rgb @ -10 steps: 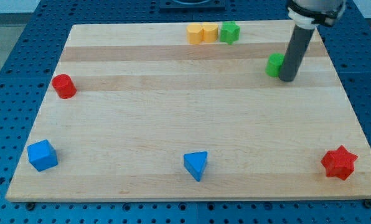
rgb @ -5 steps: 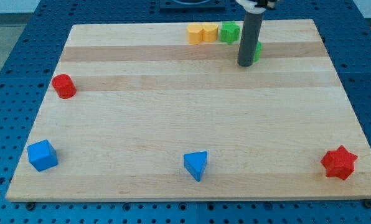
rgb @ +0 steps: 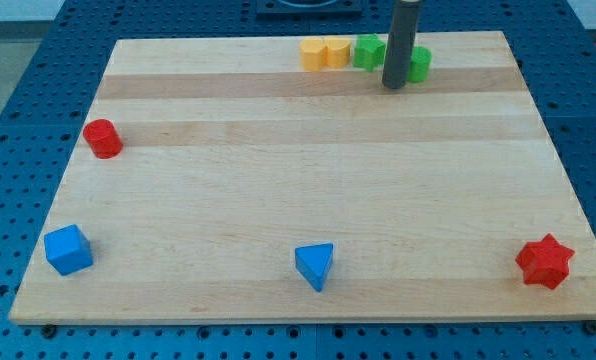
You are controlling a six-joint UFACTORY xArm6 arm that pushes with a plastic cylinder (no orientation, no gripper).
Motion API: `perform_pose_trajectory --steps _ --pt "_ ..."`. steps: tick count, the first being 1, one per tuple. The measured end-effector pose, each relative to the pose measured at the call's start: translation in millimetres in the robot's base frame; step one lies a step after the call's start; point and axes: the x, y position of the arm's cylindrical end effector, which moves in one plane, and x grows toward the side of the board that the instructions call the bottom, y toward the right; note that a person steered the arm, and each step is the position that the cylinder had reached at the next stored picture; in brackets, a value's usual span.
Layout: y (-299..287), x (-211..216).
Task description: Push the green circle closer to green star
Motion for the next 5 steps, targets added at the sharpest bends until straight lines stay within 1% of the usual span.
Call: perform_pose_trajectory --steps 1,2,3,4,5 --pt "25 6" --pt "30 -21" --pt "32 -37" --pt "57 -39" --pt "128 -39"
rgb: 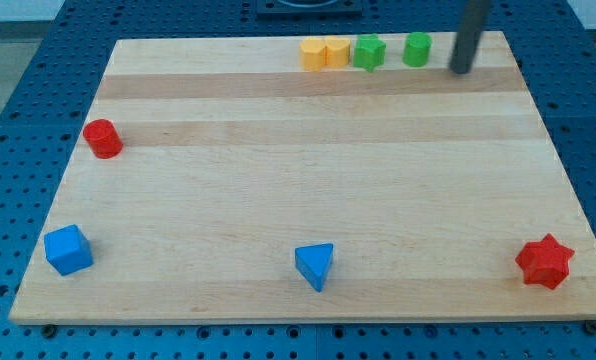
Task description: Push the green circle closer to green star
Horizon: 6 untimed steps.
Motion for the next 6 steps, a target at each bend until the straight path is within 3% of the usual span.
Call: perform_pose_trajectory --steps 1,3,6 --pt "13 -19" --pt "-35 -41" --pt "-73 -40"
